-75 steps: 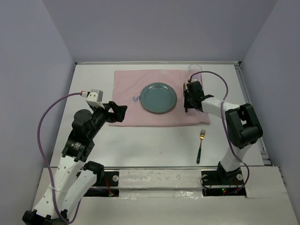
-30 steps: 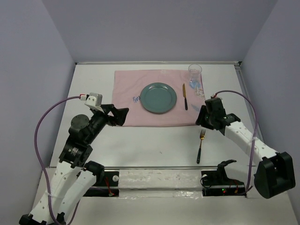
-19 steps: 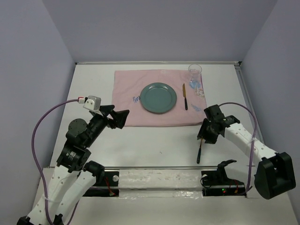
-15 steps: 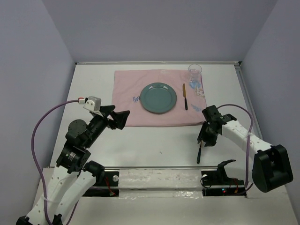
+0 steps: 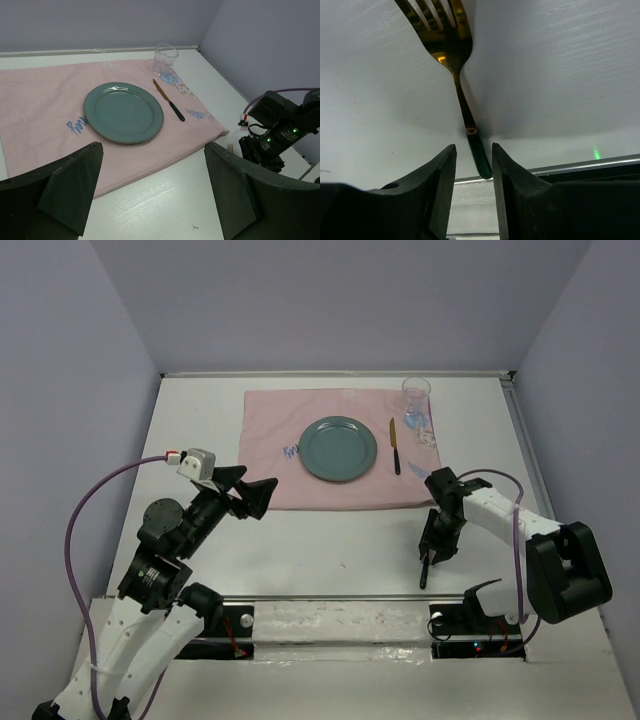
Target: Set the dinner table for one person
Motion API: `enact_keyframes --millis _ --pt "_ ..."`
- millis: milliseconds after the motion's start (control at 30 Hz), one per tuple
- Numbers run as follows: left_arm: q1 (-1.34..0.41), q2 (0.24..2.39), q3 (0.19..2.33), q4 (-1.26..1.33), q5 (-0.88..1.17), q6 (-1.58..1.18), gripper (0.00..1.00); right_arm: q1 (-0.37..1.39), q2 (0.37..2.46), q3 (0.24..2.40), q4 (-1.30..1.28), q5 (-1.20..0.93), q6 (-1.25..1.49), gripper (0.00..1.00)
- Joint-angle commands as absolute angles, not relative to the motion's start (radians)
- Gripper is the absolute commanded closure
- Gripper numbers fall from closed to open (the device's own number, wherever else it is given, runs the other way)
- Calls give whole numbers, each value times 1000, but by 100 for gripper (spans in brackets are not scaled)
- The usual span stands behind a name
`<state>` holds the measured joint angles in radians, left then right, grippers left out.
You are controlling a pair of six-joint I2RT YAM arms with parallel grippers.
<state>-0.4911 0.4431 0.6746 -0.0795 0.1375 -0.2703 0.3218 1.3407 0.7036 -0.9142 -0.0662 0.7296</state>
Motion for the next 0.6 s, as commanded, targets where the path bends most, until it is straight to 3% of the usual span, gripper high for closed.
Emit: enact_keyframes --millis 0,167,300,433,567 --pt "-495 439 713 -44 133 -255 6 325 1356 695 -904 -130 721 62" --pt "-497 443 712 -46 130 -255 6 325 1397 696 -862 -138 715 77" --pt "-495 443 712 -46 130 -255 6 325 1410 698 -841 -141 712 83" --pt "-497 442 712 -46 132 -253 7 325 1390 696 -848 -132 718 98" --pt "-495 437 712 -44 133 -253 6 325 1358 712 -874 -126 715 100"
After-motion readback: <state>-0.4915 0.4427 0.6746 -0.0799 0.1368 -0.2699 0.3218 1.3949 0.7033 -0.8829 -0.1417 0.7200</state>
